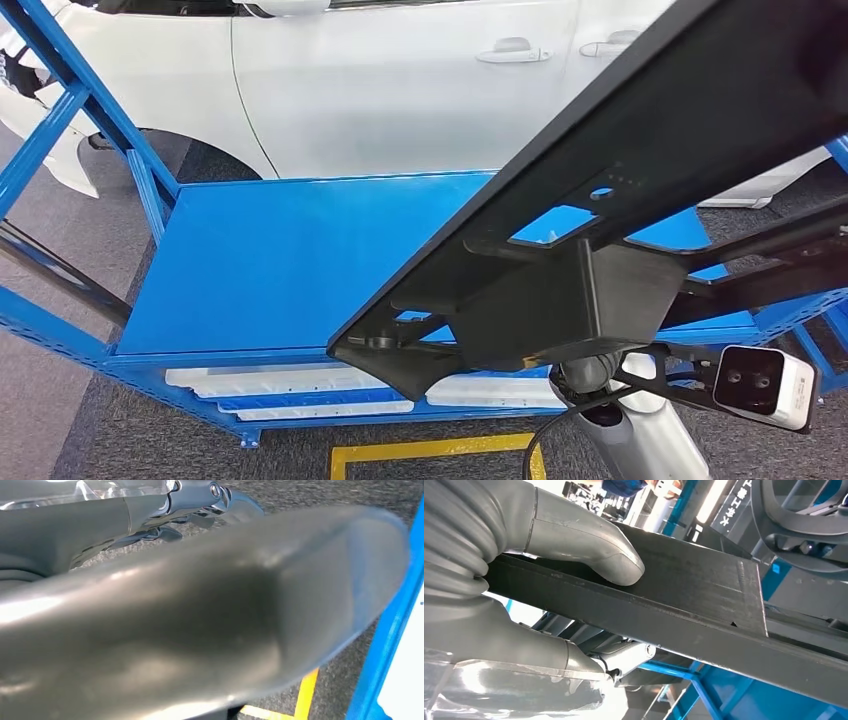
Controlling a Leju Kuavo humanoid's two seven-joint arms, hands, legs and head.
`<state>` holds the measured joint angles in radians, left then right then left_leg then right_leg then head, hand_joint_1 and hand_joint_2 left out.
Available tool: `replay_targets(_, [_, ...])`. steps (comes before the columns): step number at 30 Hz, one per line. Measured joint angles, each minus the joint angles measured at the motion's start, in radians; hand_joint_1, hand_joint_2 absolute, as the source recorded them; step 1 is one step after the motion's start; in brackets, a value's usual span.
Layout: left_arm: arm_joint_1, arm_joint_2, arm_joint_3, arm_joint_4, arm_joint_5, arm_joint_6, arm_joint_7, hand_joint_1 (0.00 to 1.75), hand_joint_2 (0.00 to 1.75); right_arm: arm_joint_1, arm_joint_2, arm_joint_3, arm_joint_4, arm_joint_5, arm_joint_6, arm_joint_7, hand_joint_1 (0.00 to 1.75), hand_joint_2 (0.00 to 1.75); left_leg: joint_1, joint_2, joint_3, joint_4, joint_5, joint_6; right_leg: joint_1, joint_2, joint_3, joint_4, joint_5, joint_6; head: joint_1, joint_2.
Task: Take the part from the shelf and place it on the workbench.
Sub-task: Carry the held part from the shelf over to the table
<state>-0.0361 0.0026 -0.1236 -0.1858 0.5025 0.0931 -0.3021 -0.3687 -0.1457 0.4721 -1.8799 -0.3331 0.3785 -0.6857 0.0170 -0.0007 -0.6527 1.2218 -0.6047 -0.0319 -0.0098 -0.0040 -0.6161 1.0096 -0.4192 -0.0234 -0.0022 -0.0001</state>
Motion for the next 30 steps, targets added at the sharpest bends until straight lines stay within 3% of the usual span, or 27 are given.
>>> replay_targets(1, [0.0, 0.0, 0.0, 0.0, 0.0, 0.0, 0.0, 0.0, 0.0, -0.001, -0.001, 0.0, 0.002, 0.0, -0.002, 0.0, 1.75, 1.75, 0.0, 0.0, -0.011, 0.052, -0.028, 0.0, 0.004, 0.0, -0.011, 0.001, 0.008, -0.002, 0.0, 0.0])
replay_targets(2, [0.0, 0.001, 0.0, 0.0, 0.0, 0.0, 0.0, 0.0, 0.0, -0.001, -0.001, 0.001, 0.004, 0.0, -0.002, 0.0, 1.75, 1.75, 0.0, 0.0, -0.004, 0.071, -0.037, 0.001, 0.007, 0.0, -0.022, 0.001, 0.017, -0.002, 0.0, 0.0])
replay_targets(3, [-0.001, 0.001, 0.0, 0.0, 0.0, 0.0, 0.0, 0.0, 0.0, -0.001, -0.002, 0.002, 0.006, 0.0, -0.003, 0.0, 1.75, 1.75, -0.001, 0.0, 0.022, 0.048, -0.029, 0.005, 0.01, 0.0, -0.033, 0.002, 0.026, -0.003, 0.0, 0.0])
replay_targets(6, [-0.005, 0.003, 0.0, 0.0, 0.0, 0.0, 0.0, 0.0, 0.0, -0.004, -0.003, 0.002, 0.007, -0.001, -0.003, 0.0, 1.75, 1.75, -0.008, 0.0, 0.165, -0.168, 0.033, 0.025, 0.018, 0.001, -0.055, 0.003, 0.053, 0.002, 0.001, 0.0])
replay_targets(8, [-0.008, 0.005, 0.0, 0.0, 0.0, 0.0, 0.0, 0.0, 0.0, -0.008, -0.003, 0.003, 0.007, -0.001, -0.003, 0.0, 1.75, 1.75, -0.015, 0.0, 0.197, -0.233, 0.051, 0.034, 0.018, -0.001, -0.062, 0.001, 0.07, 0.012, 0.002, 0.0])
replay_targets(11, [-0.008, 0.005, 0.0, 0.0, 0.001, 0.0, 0.0, 0.0, 0.0, -0.009, -0.008, 0.004, 0.006, -0.004, -0.01, 0.001, 1.75, 1.75, -0.015, 0.004, 0.18, -0.241, 0.085, 0.047, 0.015, 0.001, -0.07, -0.009, 0.089, 0.029, 0.0, 0.0])
replay_targets(12, [-0.008, 0.005, 0.0, 0.0, 0.001, 0.0, 0.0, 0.0, 0.0, -0.01, -0.011, 0.004, 0.005, -0.007, -0.015, 0.003, 1.75, 1.75, -0.012, 0.007, 0.17, -0.246, 0.101, 0.052, 0.014, 0.003, -0.079, 0.004, 0.067, 0.035, 0.001, 0.0])
replay_targets(13, [-0.007, 0.004, 0.0, 0.001, 0.001, 0.0, -0.002, 0.0, 0.0, -0.012, -0.017, 0.004, 0.002, -0.015, -0.02, 0.006, 1.75, 1.75, -0.009, 0.01, 0.157, -0.25, 0.118, 0.057, 0.012, 0.005, -0.093, 0.038, 0.024, 0.041, 0.003, 0.0])
replay_targets(15, [-0.008, 0.004, 0.0, 0.001, 0.001, 0.0, -0.007, 0.0, 0.0, -0.018, -0.031, 0.004, -0.001, -0.038, -0.026, 0.014, 1.75, 1.75, -0.009, 0.012, 0.124, -0.251, 0.146, 0.062, 0.005, 0.006, -0.124, 0.166, -0.09, 0.053, 0.006, 0.0])
replay_targets(16, [-0.008, 0.003, 0.0, 0.001, 0.001, -0.001, -0.01, 0.0, 0.0, -0.022, -0.037, 0.003, -0.001, -0.05, -0.027, 0.018, 1.75, 1.75, -0.008, 0.012, 0.108, -0.25, 0.158, 0.061, 0.001, 0.005, -0.134, 0.234, -0.123, 0.059, 0.006, 0.0])
replay_targets(17, [-0.007, 0.003, 0.0, 0.001, 0.001, -0.002, -0.012, 0.0, 0.0, -0.026, -0.043, 0.003, 0.0, -0.059, -0.028, 0.021, 1.75, 1.75, -0.008, 0.013, 0.092, -0.248, 0.169, 0.059, -0.003, 0.005, -0.132, 0.28, -0.13, 0.064, 0.006, 0.0])
replay_targets(18, [-0.007, 0.002, 0.0, 0.001, 0.001, -0.003, -0.013, 0.0, 0.0, -0.029, -0.046, 0.003, 0.001, -0.065, -0.029, 0.022, 1.75, 1.75, -0.006, 0.013, 0.076, -0.245, 0.179, 0.056, -0.007, 0.005, -0.114, 0.293, -0.116, 0.068, 0.007, 0.0])
replay_targets(19, [-0.007, 0.001, 0.0, 0.001, 0.001, -0.003, -0.014, 0.0, 0.0, -0.032, -0.049, 0.003, 0.002, -0.066, -0.029, 0.021, 1.75, 1.75, -0.004, 0.013, 0.061, -0.241, 0.188, 0.052, -0.011, 0.005, -0.078, 0.268, -0.091, 0.071, 0.007, 0.0])
replay_targets(20, [-0.007, 0.001, 0.0, 0.001, 0.001, -0.003, -0.015, 0.0, 0.0, -0.033, -0.05, 0.003, 0.003, -0.064, -0.031, 0.02, 1.75, 1.75, -0.002, 0.012, 0.047, -0.235, 0.196, 0.048, -0.015, 0.004, -0.026, 0.211, -0.071, 0.074, 0.007, 0.0])
replay_targets(21, [-0.007, 0.001, 0.0, 0.001, 0.001, -0.003, -0.015, 0.0, 0.0, -0.034, -0.05, 0.003, 0.003, -0.059, -0.032, 0.019, 1.75, 1.75, -0.002, 0.011, 0.035, -0.228, 0.202, 0.043, -0.017, 0.005, 0.035, 0.134, -0.069, 0.075, 0.008, 0.0])
replay_targets(23, [-0.007, 0.0, 0.0, 0.001, 0.002, -0.002, -0.015, 0.0, 0.0, -0.033, -0.05, 0.003, 0.004, -0.05, -0.036, 0.015, 1.75, 1.75, -0.003, 0.009, 0.02, -0.217, 0.215, 0.03, -0.015, 0.006, 0.116, 0.016, -0.092, 0.064, 0.008, 0.0])
replay_targets(24, [-0.006, 0.0, 0.001, 0.001, 0.003, 0.0, -0.014, 0.0, 0.0, -0.032, -0.051, 0.003, 0.005, -0.047, -0.036, 0.012, 1.75, 1.75, -0.004, 0.009, 0.016, -0.217, 0.223, 0.023, -0.011, 0.007, 0.128, -0.008, -0.101, 0.055, 0.008, 0.0])
replay_targets(26, [-0.004, 0.001, 0.001, 0.001, 0.01, 0.005, -0.014, 0.0, 0.0, -0.03, -0.053, 0.003, 0.008, -0.05, -0.027, 0.005, 1.75, 1.75, -0.001, 0.008, 0.009, -0.218, 0.232, 0.009, -0.009, 0.007, 0.116, -0.013, -0.089, 0.034, 0.009, 0.0])
replay_targets(27, [-0.003, 0.001, 0.002, 0.002, 0.015, 0.009, -0.014, 0.0, 0.0, -0.029, -0.054, 0.002, 0.009, -0.056, -0.018, 0.002, 1.75, 1.75, 0.001, 0.007, 0.002, -0.206, 0.215, 0.003, -0.009, 0.005, 0.107, -0.014, -0.079, 0.023, 0.008, 0.0])
replay_targets(28, [-0.001, 0.002, 0.003, 0.002, 0.018, 0.012, -0.015, 0.0, 0.0, -0.026, -0.056, 0.0, 0.01, -0.062, -0.005, 0.001, 1.75, 1.75, 0.002, 0.007, -0.01, -0.176, 0.178, 0.0, -0.01, 0.003, 0.095, -0.016, -0.066, 0.014, 0.006, 0.0])
replay_targets(30, [0.0, 0.002, 0.005, 0.002, 0.022, 0.015, -0.022, 0.0, 0.0, -0.013, -0.058, -0.012, 0.011, -0.064, 0.03, 0.0, 1.75, 1.75, 0.004, 0.007, -0.043, -0.059, 0.074, -0.005, -0.006, 0.002, 0.067, -0.016, -0.042, 0.003, 0.003, 0.0])
